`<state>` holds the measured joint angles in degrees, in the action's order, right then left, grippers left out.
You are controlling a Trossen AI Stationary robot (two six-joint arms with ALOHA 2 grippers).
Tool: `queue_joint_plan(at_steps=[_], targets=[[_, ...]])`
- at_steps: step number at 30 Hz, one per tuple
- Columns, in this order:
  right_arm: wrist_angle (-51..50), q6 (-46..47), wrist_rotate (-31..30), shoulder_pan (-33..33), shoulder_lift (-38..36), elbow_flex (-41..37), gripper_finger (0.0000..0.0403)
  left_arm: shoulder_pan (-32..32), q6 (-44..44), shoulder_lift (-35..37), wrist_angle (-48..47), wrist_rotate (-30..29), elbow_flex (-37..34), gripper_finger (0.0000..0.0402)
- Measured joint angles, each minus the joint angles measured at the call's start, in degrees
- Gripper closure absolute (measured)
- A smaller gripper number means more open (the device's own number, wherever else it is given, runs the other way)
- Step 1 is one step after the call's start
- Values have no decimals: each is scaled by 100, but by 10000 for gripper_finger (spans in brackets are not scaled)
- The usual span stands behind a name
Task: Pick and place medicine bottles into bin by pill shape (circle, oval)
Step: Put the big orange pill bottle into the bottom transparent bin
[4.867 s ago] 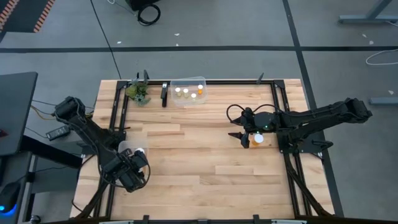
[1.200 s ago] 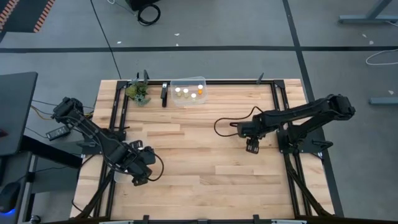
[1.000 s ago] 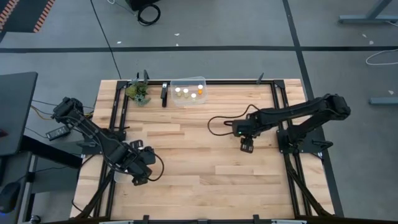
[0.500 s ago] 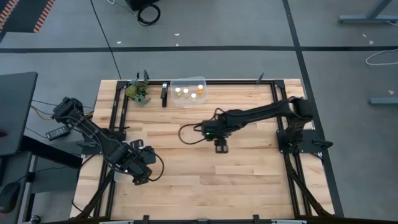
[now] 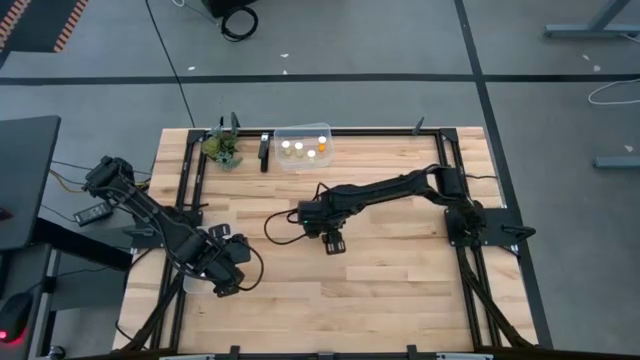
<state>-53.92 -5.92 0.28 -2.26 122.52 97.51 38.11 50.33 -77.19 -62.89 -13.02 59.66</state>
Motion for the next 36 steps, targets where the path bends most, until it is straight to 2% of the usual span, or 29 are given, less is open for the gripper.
queue_joint_plan(at_steps=[16,36], targets=[[278,-99,327,-32,124,53,183,-7,-42,0,4,-4,0,207],[397,-178,336,-66,286,42,183,-7,-28,0,1,-2,0,203]])
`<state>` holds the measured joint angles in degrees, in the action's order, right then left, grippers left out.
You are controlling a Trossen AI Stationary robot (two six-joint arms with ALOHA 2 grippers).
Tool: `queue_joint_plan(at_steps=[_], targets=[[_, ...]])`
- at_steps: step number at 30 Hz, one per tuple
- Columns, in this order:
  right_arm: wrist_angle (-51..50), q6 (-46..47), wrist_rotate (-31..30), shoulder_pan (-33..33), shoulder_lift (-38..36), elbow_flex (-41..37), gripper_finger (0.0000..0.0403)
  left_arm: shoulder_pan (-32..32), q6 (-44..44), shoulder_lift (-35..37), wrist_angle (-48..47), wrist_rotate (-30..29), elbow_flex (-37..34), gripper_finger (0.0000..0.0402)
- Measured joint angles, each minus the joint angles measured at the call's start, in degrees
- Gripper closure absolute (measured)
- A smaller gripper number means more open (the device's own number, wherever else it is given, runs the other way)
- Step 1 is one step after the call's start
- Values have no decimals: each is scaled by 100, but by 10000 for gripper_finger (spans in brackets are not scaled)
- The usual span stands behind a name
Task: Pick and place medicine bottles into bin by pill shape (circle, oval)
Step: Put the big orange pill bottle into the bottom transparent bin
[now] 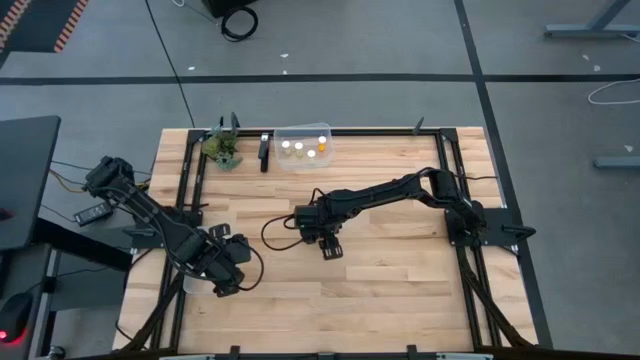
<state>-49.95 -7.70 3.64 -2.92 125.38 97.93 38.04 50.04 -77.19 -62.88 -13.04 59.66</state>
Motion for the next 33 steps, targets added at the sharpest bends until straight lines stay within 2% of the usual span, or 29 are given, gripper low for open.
queue_joint_plan(at_steps=[16,33], targets=[[0,0,92,0,-9,0,175,0,35,0,1,4,0,199],[11,15,94,-35,-13,2,97,2,140,0,-1,90,0,204]])
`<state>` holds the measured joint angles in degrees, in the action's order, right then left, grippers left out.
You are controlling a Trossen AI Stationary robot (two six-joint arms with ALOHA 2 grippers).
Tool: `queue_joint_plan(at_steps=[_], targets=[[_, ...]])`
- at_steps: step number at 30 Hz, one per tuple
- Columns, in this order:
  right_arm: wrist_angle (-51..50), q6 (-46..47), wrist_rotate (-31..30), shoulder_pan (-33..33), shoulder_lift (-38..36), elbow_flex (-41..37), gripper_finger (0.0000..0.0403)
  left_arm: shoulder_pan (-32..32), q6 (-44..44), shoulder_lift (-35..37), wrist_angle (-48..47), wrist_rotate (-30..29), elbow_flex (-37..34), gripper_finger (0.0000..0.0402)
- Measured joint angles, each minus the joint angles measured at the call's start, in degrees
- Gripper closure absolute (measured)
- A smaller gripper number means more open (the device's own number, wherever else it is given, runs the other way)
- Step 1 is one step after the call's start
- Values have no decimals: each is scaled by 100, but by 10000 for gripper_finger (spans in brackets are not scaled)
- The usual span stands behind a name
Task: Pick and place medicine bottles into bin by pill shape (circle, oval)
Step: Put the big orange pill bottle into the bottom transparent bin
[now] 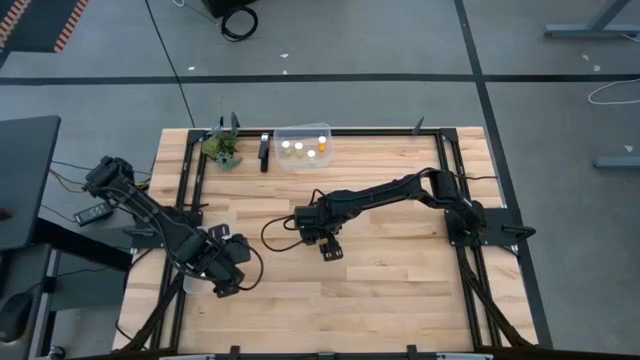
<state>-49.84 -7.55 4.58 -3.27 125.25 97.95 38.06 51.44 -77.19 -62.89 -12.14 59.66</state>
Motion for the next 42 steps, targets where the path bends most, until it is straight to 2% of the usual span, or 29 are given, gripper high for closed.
queue_joint_plan(at_steps=[25,42], targets=[[35,-80,0,0,-2,2,82,0,23,0,2,44,0,194],[446,-118,-177,-68,-443,8,82,-2,37,7,-9,46,0,195]])
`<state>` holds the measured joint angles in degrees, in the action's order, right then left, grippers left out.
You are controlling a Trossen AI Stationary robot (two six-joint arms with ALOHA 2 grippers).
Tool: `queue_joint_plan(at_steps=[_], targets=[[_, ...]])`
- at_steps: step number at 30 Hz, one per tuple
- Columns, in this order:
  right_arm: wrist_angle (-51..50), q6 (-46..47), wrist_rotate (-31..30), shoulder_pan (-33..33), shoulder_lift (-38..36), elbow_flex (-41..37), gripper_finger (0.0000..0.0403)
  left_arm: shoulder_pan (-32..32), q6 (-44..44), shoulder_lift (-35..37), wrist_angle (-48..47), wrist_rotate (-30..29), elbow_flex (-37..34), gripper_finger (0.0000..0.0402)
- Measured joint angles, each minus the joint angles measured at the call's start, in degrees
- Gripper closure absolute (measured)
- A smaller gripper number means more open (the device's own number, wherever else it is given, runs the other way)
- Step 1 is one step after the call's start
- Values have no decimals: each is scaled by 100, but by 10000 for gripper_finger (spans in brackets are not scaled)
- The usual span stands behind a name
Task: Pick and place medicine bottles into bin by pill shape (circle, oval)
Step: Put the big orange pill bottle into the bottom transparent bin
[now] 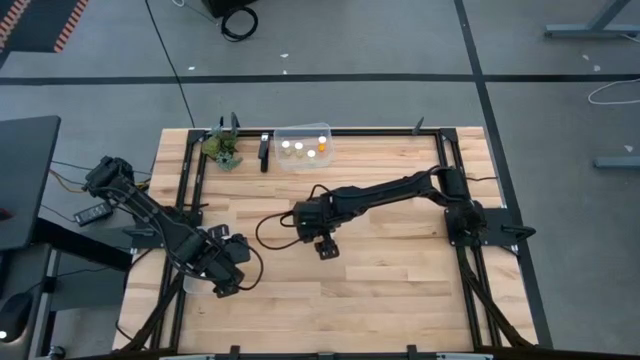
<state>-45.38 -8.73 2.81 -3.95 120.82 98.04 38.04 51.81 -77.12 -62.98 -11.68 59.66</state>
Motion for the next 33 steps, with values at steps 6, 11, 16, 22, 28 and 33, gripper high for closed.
queue_joint_plan(at_steps=[6,11,16,22,28,33], targets=[[19,1,-321,4,-376,-2,82,1,5,0,-24,2,0,190],[-6,47,-385,-1,-758,-2,82,4,22,0,-27,21,0,191],[-39,140,-721,-60,-1231,-368,82,4,76,0,-26,44,0,189],[568,397,-1066,-170,-1951,-1622,86,2,118,0,-29,63,0,194],[1328,758,-1546,-129,-2182,-2774,105,2,113,-1,-30,65,0,193],[1841,1032,-1492,-15,-2108,-3349,128,0,157,-2,-28,148,0,193]])
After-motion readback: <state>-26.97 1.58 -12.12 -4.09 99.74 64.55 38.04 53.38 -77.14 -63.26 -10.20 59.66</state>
